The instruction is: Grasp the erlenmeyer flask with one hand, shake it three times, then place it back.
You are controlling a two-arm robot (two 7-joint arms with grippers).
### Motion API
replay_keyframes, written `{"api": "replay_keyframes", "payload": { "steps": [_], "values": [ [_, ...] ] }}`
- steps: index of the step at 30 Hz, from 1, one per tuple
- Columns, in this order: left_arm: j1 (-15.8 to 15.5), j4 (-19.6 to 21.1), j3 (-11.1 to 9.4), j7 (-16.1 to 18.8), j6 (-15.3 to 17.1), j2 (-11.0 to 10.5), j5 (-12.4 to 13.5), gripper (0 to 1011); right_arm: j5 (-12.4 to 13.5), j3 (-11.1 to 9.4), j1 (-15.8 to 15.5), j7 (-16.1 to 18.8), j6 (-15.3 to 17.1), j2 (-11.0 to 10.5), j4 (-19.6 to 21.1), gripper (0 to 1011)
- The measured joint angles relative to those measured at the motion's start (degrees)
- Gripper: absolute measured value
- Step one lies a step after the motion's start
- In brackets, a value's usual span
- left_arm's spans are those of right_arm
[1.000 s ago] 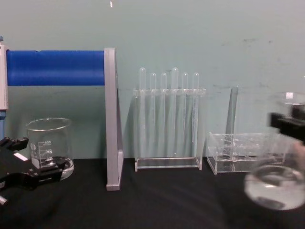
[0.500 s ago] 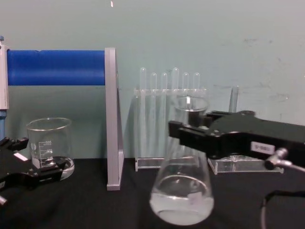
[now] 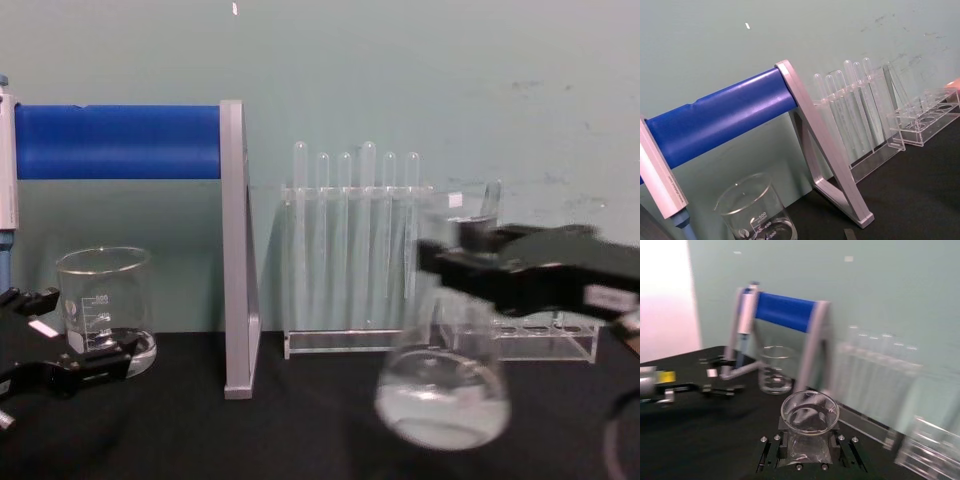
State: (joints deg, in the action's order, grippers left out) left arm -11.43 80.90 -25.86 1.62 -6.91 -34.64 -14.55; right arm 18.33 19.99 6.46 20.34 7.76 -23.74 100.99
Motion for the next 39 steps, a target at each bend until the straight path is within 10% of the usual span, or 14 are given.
{"api": "replay_keyframes", "payload": {
  "steps": [9, 19, 29, 39],
  "values": [
    [0.00, 0.00, 0.00, 0.00, 0.00, 0.00, 0.00, 1001, 0.36, -9.30, -6.90, -7.61, 0.64, -1.42, 3.48, 449],
    [0.00, 0.00, 0.00, 0.00, 0.00, 0.00, 0.00, 1001, -0.72, -14.66, -11.35, -11.13, 1.44, -0.82, 5.71, 449],
    [0.00, 0.00, 0.00, 0.00, 0.00, 0.00, 0.00, 1001, -2.18, -11.73, -8.99, -7.69, 2.09, 0.36, 4.88, 449],
    [0.00, 0.00, 0.00, 0.00, 0.00, 0.00, 0.00, 1001, -2.16, -3.17, -3.14, 0.26, 1.53, 0.94, 1.53, 449]
  ]
}}
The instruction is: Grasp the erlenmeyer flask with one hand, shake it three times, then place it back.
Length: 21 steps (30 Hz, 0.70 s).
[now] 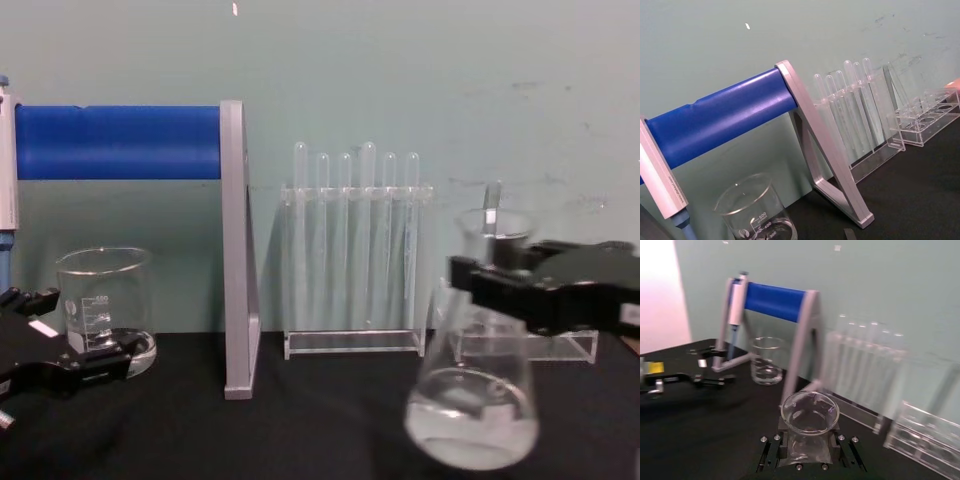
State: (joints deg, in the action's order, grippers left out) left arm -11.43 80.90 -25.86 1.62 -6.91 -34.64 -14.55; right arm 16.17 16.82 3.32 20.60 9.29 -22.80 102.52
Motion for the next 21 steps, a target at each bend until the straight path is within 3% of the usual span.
{"api": "replay_keyframes", "payload": {
  "steps": [8, 21],
  "values": [
    [0.00, 0.00, 0.00, 0.00, 0.00, 0.00, 0.00, 1001, 1.09, 2.64, 2.17, 1.43, -0.50, -0.39, -1.51, 449],
    [0.00, 0.00, 0.00, 0.00, 0.00, 0.00, 0.00, 1001, 2.41, 3.82, 3.16, 1.53, -0.84, -1.24, -2.27, 449]
  ]
}}
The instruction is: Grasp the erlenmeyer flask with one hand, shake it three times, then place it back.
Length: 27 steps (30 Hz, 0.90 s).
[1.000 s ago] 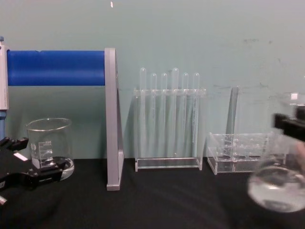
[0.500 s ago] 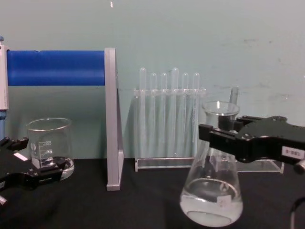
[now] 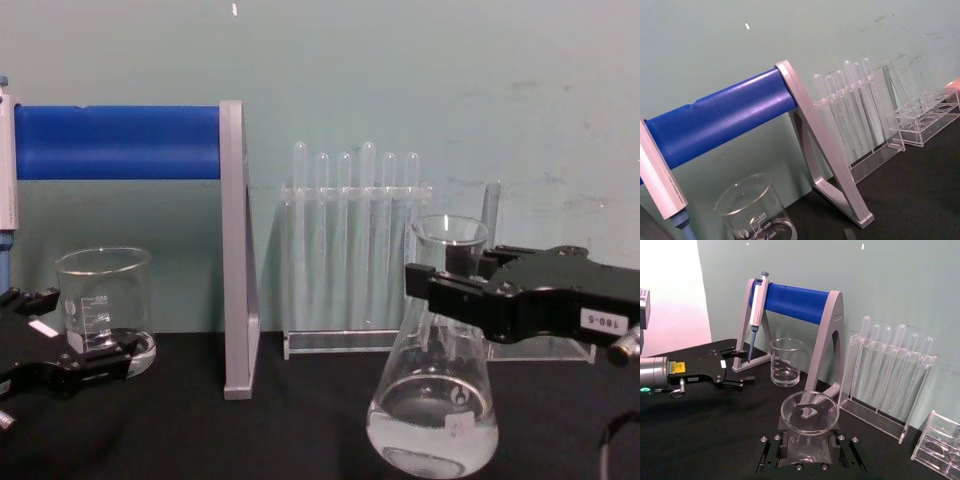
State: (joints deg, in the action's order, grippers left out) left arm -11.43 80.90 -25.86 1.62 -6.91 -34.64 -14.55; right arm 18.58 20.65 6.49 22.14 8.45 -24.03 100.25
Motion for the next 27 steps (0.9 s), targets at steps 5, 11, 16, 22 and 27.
{"api": "replay_keyframes", "payload": {
  "steps": [5, 11, 16, 22, 27],
  "values": [
    [0.00, 0.00, 0.00, 0.00, 0.00, 0.00, 0.00, 1001, 0.34, 0.32, 0.10, -0.07, -0.10, -0.41, 0.00, 449],
    [0.00, 0.00, 0.00, 0.00, 0.00, 0.00, 0.00, 1001, 0.59, 0.52, 0.19, -0.09, -0.25, -0.80, 0.00, 449],
    [0.00, 0.00, 0.00, 0.00, 0.00, 0.00, 0.00, 1001, 0.87, 0.81, 0.32, 0.20, -0.68, -1.23, -0.20, 449],
    [0.00, 0.00, 0.00, 0.00, 0.00, 0.00, 0.00, 1001, 1.30, 1.08, 0.31, 1.01, -1.43, -1.79, -0.80, 449],
    [0.00, 0.00, 0.00, 0.00, 0.00, 0.00, 0.00, 1001, 1.42, 1.44, 0.10, 2.00, -2.43, -2.55, -1.62, 449]
  ]
}}
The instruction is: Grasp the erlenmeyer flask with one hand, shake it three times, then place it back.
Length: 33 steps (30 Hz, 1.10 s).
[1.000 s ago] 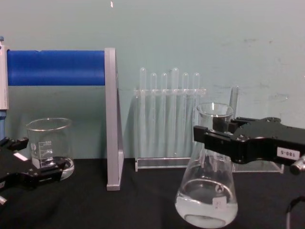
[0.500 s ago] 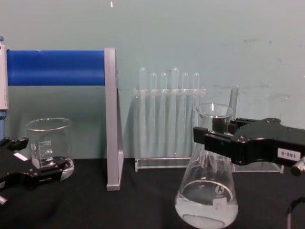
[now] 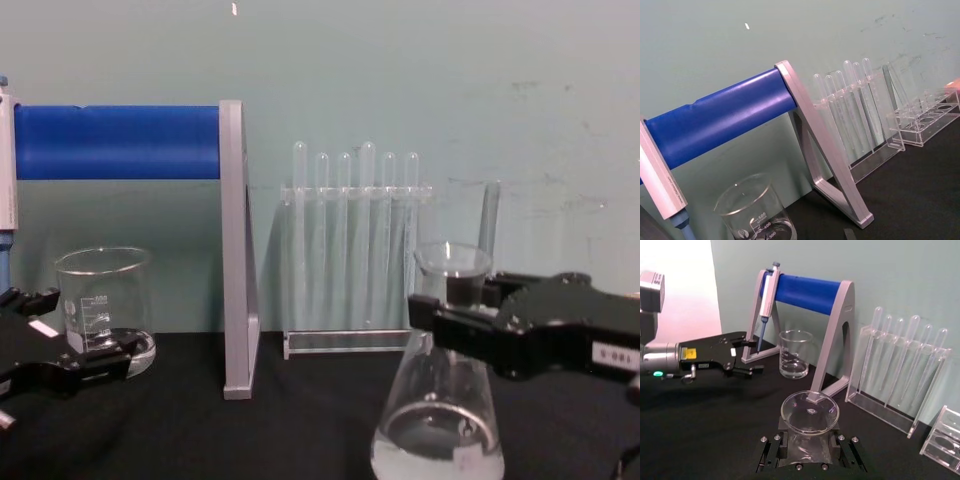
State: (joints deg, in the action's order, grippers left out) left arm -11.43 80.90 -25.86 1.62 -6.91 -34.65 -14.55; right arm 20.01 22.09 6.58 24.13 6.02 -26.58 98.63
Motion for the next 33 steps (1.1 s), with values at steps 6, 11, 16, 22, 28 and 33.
{"api": "replay_keyframes", "payload": {
  "steps": [6, 11, 16, 22, 28, 33],
  "values": [
    [0.00, 0.00, 0.00, 0.00, 0.00, 0.00, 0.00, 1001, -0.12, 0.56, -0.23, 0.88, -0.93, -0.86, -0.87, 449],
    [0.00, 0.00, 0.00, 0.00, 0.00, 0.00, 0.00, 1001, 0.27, 1.07, -0.29, 2.75, -2.32, -1.60, -2.08, 449],
    [0.00, 0.00, 0.00, 0.00, 0.00, 0.00, 0.00, 1001, 1.22, 1.64, -0.16, 4.88, -4.23, -2.26, -3.64, 449],
    [0.00, 0.00, 0.00, 0.00, 0.00, 0.00, 0.00, 1001, 1.56, 2.23, 0.07, 5.75, -5.23, -2.78, -4.71, 449],
    [0.00, 0.00, 0.00, 0.00, 0.00, 0.00, 0.00, 1001, 1.65, 2.72, 0.42, 6.10, -5.54, -3.08, -5.52, 449],
    [0.00, 0.00, 0.00, 0.00, 0.00, 0.00, 0.00, 1001, 1.65, 2.98, 0.60, 6.17, -5.63, -3.19, -5.80, 449]
  ]
}}
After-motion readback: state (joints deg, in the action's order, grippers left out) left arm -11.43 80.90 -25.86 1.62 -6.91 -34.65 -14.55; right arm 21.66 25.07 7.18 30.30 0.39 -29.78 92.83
